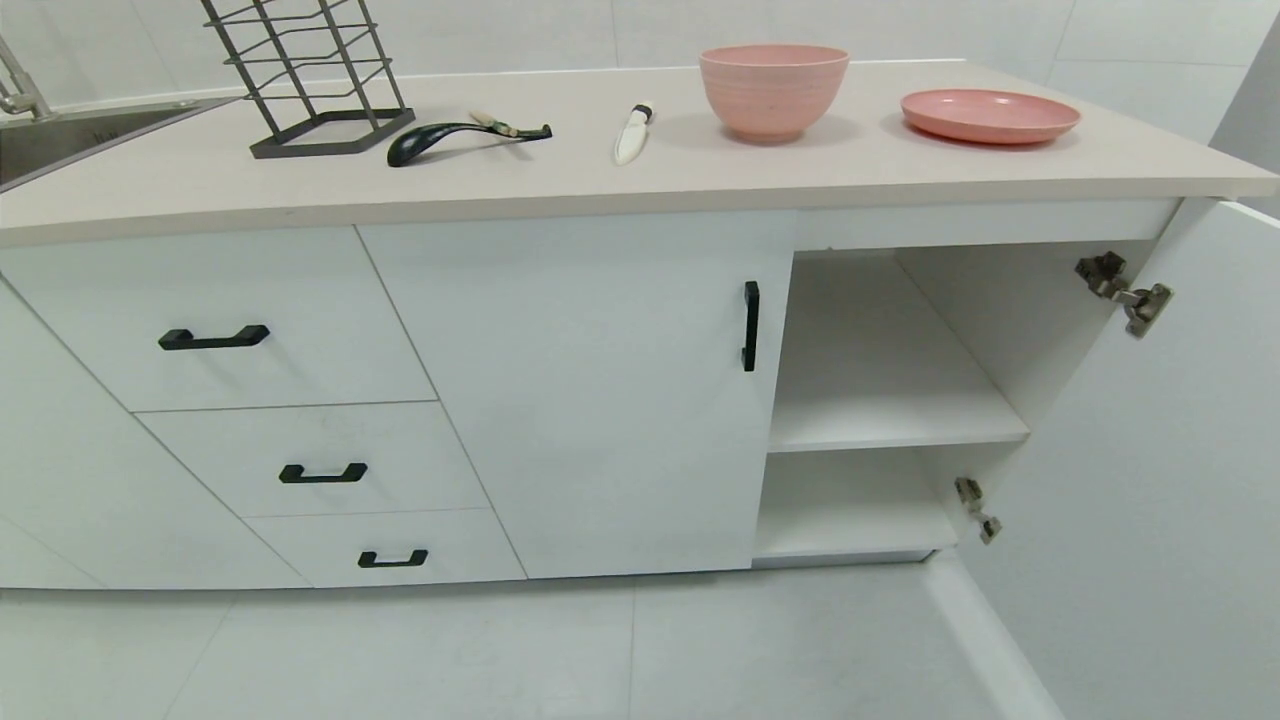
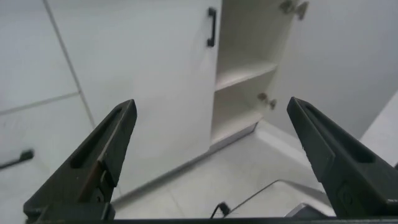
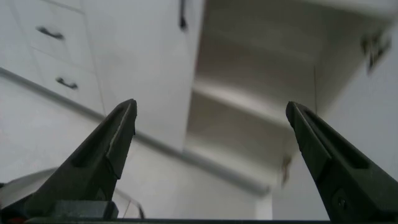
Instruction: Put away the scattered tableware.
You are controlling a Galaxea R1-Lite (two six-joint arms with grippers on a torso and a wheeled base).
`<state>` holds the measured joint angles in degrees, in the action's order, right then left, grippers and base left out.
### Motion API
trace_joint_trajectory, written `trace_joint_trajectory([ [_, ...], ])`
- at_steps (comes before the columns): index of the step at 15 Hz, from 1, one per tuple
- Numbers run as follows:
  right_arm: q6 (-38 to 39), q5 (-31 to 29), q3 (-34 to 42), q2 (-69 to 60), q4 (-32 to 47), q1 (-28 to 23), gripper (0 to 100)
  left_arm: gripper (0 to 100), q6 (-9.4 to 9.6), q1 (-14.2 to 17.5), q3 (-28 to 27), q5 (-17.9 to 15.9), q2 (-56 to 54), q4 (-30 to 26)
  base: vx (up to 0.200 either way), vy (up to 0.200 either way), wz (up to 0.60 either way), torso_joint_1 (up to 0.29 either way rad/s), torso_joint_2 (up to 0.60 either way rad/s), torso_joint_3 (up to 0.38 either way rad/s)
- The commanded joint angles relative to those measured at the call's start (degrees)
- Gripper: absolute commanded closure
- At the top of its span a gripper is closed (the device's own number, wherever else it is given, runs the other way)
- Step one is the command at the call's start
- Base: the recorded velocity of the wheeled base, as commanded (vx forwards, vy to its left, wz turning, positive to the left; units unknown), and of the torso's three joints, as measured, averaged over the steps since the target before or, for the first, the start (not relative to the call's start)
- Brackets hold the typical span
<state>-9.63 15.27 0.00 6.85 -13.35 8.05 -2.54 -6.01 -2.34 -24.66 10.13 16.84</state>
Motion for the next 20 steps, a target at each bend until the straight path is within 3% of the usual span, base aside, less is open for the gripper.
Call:
trace_joint_trajectory([
  [1, 1.2, -2.4, 0.0, -1.1, 4.0, -2.3, 0, 0, 0.60, 4.9, 2.2, 1.1, -7.3, -5.8, 0.000, 0.000, 0.00, 0.000, 0.00, 0.000],
  [2, 1.0, -2.3, 0.0, -2.9, 9.9, -5.8, 0, 0, 1.31, 6.4, 2.2, 5.7, -10.1, -14.7, 0.000, 0.000, 0.00, 0.000, 0.00, 0.000],
  [3, 1.3, -2.0, -0.4, -5.9, 13.2, -8.1, 0, 0, 1.48, 6.3, 2.2, 12.6, -10.1, -13.8, 0.000, 0.000, 0.00, 0.000, 0.00, 0.000],
  [4, 1.4, -2.0, -0.5, -6.7, 13.2, -8.3, 0, 0, 1.74, 6.3, 2.2, 14.0, -10.1, -13.7, 0.000, 0.000, 0.00, 0.000, 0.00, 0.000],
  [5, 0.8, -3.9, 0.0, -6.9, 11.3, -8.3, 0, 0, 5.00, 6.3, 2.2, 21.3, -10.1, -13.8, 0.000, 0.000, 0.00, 0.000, 0.00, 0.000],
  [6, 0.6, -7.0, 0.0, -6.9, 11.3, -8.3, 0, 0, 6.05, 6.3, 2.3, 26.0, -10.1, -13.8, 0.000, 0.000, 0.00, 0.000, 0.00, 0.000],
  [7, 1.6, -11.1, 0.0, -6.9, 11.6, -8.3, 0, 0, 8.25, 6.3, 2.2, 34.4, -10.1, -13.6, 0.000, 0.000, 0.00, 0.000, 0.00, 0.000],
  [8, 3.4, -13.6, -0.1, -6.9, 13.1, -8.3, 0, 0, 9.13, 6.3, 2.2, 36.6, -10.1, -13.5, 0.000, 0.000, 0.00, 0.000, 0.00, 0.000],
  [10, 5.6, -14.6, -0.1, -6.9, 13.3, -8.3, 0, 0, 8.86, 6.3, 2.3, 29.2, -10.1, -13.7, 0.000, 0.000, 0.00, 0.000, 0.00, 0.000],
  [11, 5.9, -14.5, -0.1, -6.9, 13.3, -8.3, 0, 0, 6.75, 6.3, 2.3, 22.6, -10.1, -14.0, 0.000, 0.000, 0.00, 0.000, 0.00, 0.000],
  [13, 7.2, -14.2, -0.1, -6.9, 13.4, -8.3, 0, 0, 6.93, 6.3, 2.3, 27.5, -10.1, -14.3, 0.000, 0.000, 0.00, 0.000, 0.00, 0.000],
  [15, 9.5, -14.6, -0.1, -6.9, 13.3, -8.3, 0, 0, 8.86, 6.3, 2.3, 29.2, -10.1, -13.0, 0.000, 0.000, 0.00, 0.000, 0.00, 0.000],
  [17, 9.5, -14.5, -0.1, -6.9, 13.3, -8.3, 0, 0, 4.29, 6.3, 2.3, 29.0, -10.1, -14.4, 0.000, 0.000, 0.00, 0.000, 0.00, 0.000],
  [18, 9.4, -14.4, -0.1, -6.9, 13.4, -8.3, 0, 0, 4.29, 6.1, 2.3, 27.7, -10.1, -17.3, 0.000, 0.000, 0.00, 0.000, 0.00, 0.000],
  [20, 9.4, -14.4, -0.1, -6.9, 13.4, -8.3, 0, 0, 4.29, 6.1, 2.3, 27.6, -10.1, -16.7, 0.000, 0.000, 0.00, 0.000, 0.00, 0.000],
])
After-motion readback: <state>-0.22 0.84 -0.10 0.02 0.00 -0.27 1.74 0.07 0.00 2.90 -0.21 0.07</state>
